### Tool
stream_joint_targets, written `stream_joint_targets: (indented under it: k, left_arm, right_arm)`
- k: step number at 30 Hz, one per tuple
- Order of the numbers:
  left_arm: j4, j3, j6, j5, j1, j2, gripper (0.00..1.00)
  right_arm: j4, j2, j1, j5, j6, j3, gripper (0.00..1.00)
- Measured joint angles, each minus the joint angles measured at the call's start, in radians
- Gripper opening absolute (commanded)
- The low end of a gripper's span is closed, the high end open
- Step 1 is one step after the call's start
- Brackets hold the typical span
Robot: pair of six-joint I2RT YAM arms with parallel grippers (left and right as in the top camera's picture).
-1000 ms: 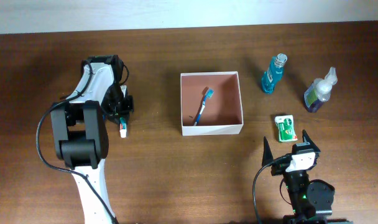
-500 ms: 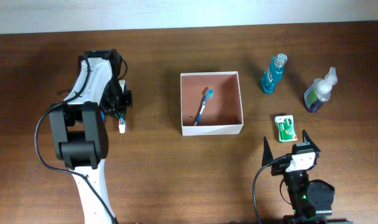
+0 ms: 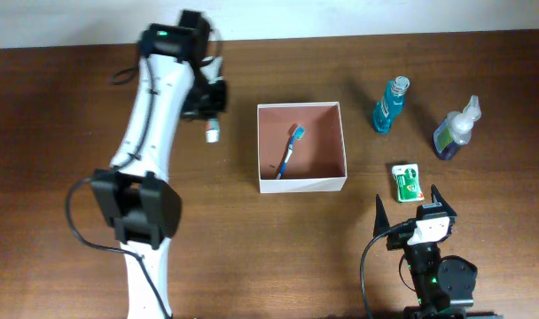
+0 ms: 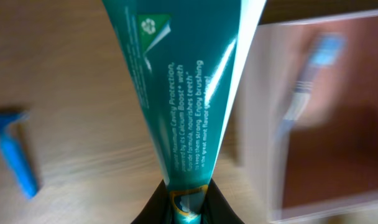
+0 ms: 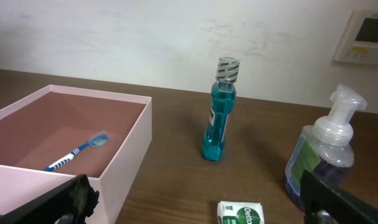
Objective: Pack container
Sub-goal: 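Lift the toothpaste tube into the pink box and release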
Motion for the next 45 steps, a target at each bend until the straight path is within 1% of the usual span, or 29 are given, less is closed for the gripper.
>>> stream_joint_targets:
  k: [6, 11, 18, 24, 29, 39, 45]
  left_arm:
    - [0.057, 0.01, 0.0, 0.029, -0.161, -0.007, 0.12]
    - [0.093, 0.01, 0.0, 0.027, -0.216, -0.005, 0.12]
    - [0.113, 0.01, 0.0, 0.008, -0.233, 0.019, 0.12]
    - [0.12, 0.01, 0.001, 0.003, -0.233, 0.082, 0.12]
    - [0.119, 0.01, 0.008, 0.001, -0.233, 0.106, 0.14]
    - [0.09, 0.01, 0.013, 0.001, -0.241, 0.158, 0.14]
    - [0.057, 0.01, 0.038, 0.001, -0.253, 0.164, 0.14]
  right_arm:
    - [0.0, 0.0, 0.0, 0.0, 0.001, 0.0, 0.98]
    - [0.0, 0.0, 0.0, 0.0, 0.0, 0.0, 0.98]
    - [0.0, 0.0, 0.0, 0.0, 0.0, 0.0, 0.98]
    - [0.0, 0.0, 0.0, 0.0, 0.001, 0.0, 0.98]
    - [0.0, 0.0, 0.0, 0.0, 0.0, 0.0, 0.98]
    - [0.0, 0.0, 0.0, 0.0, 0.0, 0.0, 0.98]
    - [0.0, 0.0, 0.0, 0.0, 0.0, 0.0, 0.98]
